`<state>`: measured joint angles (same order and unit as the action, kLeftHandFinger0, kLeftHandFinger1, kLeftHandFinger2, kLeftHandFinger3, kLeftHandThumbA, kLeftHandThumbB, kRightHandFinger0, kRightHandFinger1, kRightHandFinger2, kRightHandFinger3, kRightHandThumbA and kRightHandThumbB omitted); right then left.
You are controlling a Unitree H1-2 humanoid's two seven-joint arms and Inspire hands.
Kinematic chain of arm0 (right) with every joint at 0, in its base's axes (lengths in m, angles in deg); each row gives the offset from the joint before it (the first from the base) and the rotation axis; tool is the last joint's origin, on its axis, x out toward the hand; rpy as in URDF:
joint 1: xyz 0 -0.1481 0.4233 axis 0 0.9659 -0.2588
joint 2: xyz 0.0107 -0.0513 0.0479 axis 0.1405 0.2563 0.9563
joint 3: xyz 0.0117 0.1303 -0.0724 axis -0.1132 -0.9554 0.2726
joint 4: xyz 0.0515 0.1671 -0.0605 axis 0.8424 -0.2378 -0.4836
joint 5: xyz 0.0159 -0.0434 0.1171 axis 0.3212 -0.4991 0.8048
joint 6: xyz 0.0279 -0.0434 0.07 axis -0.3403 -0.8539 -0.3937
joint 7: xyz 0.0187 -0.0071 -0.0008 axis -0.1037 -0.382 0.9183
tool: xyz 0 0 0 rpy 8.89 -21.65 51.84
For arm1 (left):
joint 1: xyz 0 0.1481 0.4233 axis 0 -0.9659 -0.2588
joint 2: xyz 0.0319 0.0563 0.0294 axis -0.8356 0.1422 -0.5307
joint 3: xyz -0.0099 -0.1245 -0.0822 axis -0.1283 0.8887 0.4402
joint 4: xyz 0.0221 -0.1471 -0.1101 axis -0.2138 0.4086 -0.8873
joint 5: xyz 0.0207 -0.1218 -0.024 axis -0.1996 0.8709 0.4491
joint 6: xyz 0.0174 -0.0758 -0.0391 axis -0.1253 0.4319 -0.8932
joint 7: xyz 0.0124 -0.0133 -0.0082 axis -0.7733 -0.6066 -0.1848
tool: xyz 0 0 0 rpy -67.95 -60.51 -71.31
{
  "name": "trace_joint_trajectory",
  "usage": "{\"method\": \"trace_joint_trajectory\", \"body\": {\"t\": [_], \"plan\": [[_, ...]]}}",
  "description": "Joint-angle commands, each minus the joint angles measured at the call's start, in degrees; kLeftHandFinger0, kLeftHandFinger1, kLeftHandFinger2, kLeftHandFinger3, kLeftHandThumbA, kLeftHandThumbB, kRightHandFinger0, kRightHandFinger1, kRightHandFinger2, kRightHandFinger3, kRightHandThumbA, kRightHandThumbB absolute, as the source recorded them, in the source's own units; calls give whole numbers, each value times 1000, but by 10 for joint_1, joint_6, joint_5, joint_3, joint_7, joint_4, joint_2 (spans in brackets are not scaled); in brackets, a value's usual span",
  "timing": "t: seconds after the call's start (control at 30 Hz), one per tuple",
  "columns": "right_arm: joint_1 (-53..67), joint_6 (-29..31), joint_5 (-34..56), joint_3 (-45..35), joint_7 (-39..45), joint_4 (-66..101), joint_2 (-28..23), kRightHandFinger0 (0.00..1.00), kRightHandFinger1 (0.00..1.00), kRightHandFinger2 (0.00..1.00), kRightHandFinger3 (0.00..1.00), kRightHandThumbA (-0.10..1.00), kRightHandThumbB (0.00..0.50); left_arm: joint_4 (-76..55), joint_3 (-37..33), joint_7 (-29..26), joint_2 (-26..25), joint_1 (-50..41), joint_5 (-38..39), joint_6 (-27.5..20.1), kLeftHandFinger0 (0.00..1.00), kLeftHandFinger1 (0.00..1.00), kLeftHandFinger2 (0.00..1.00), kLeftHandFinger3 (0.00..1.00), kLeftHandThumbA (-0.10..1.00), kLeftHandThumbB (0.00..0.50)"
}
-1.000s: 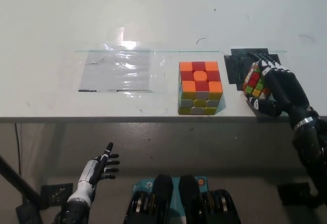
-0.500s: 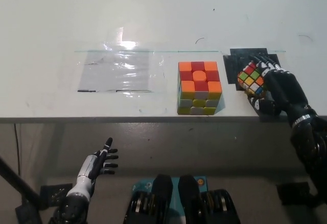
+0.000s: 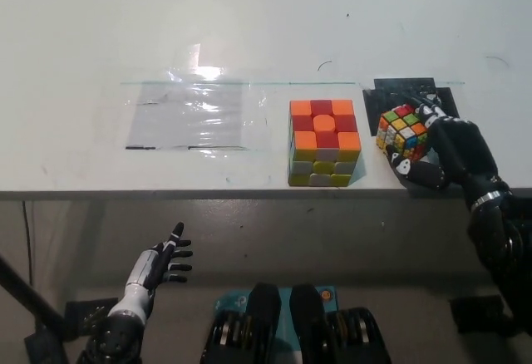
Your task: The robot uses its right hand to pick up the small cube kept on the middle on the desk and place it on the bigger cube kept next to it
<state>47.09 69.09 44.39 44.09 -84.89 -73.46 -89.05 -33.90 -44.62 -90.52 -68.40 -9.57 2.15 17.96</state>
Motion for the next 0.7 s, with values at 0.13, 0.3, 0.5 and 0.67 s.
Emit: {"method": "trace_joint_trajectory", "body": {"t": [0.13, 0.3, 0.5, 0.67], "plan": [[-25, 53, -31, 24, -42, -9, -11, 0, 25, 195, 50, -100, 0, -2, -3, 6, -10, 23, -3, -16, 606, 618, 708, 705, 936, 113], [-18, 39, -26, 16, -40, -3, -4, 0, 294, 682, 327, -100, 0, -12, -1, 5, -8, 16, -1, -9, 602, 609, 701, 707, 915, 98], [-19, 33, -25, 11, -42, -1, -4, 0, 312, 699, 546, -100, 21, -13, -4, 6, -10, 13, -4, -13, 614, 617, 706, 713, 918, 80], [-19, 50, -28, 9, -67, -4, -6, 0, 224, 570, 462, -100, 17, -22, 2, 6, -5, 7, 3, -3, 626, 637, 725, 714, 896, 77]]}}
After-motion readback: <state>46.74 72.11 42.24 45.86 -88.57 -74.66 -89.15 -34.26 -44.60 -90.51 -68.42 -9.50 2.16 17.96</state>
